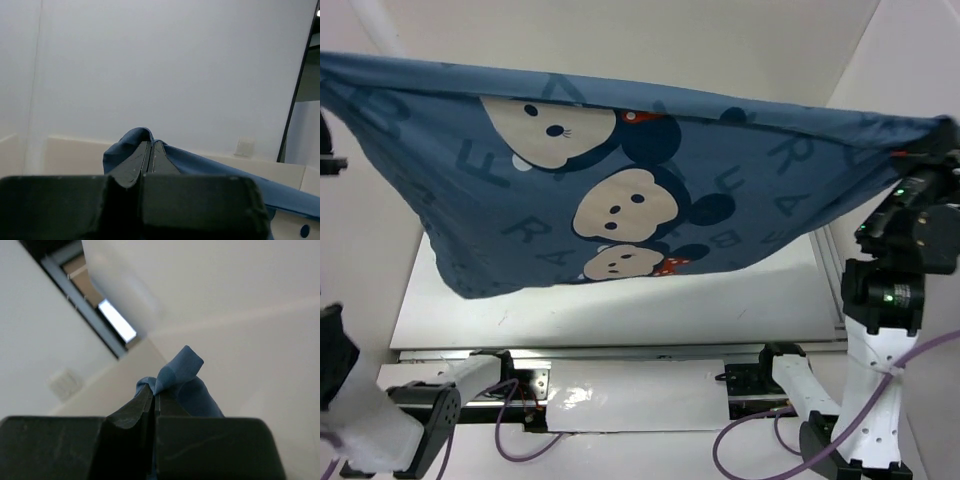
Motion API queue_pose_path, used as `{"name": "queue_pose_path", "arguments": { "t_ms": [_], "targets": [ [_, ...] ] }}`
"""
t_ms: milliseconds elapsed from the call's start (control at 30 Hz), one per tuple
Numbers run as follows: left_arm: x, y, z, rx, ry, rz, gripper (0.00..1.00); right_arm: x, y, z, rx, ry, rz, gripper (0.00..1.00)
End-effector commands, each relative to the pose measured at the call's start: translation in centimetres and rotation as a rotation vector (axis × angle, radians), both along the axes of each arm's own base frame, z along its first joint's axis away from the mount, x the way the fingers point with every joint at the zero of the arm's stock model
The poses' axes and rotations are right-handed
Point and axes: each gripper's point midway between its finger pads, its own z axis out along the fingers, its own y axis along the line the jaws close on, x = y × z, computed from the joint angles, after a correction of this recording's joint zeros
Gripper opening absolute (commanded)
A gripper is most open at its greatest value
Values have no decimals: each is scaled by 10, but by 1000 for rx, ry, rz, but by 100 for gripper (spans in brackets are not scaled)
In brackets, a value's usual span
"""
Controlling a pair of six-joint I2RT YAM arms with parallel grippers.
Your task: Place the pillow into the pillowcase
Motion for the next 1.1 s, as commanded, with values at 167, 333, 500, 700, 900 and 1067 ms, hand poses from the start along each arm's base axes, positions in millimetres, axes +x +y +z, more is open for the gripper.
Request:
{"name": "queue_pose_path", "arguments": {
  "t_ms": [167,333,500,700,900,1067],
  "targets": [
    [-144,67,33,-160,-343,323,0,-132,-39,57,-4,-29,-415,0],
    [-119,62,25,-138,-270,287,0,-135,-33,61,-21,16,-365,0],
    [-44,66,0,-177,-111,301,0,-53,-20,29,-15,204,-294,0],
    [125,64,-127,-317,233,346,0,73,22,-73,-63,444,-163,0],
    [265,59,-335,-341,653,329,0,212,41,-247,-5,718,40,0],
    [354,76,-504,-428,976,323,0,302,53,-366,38,782,291,14]
  ]
}}
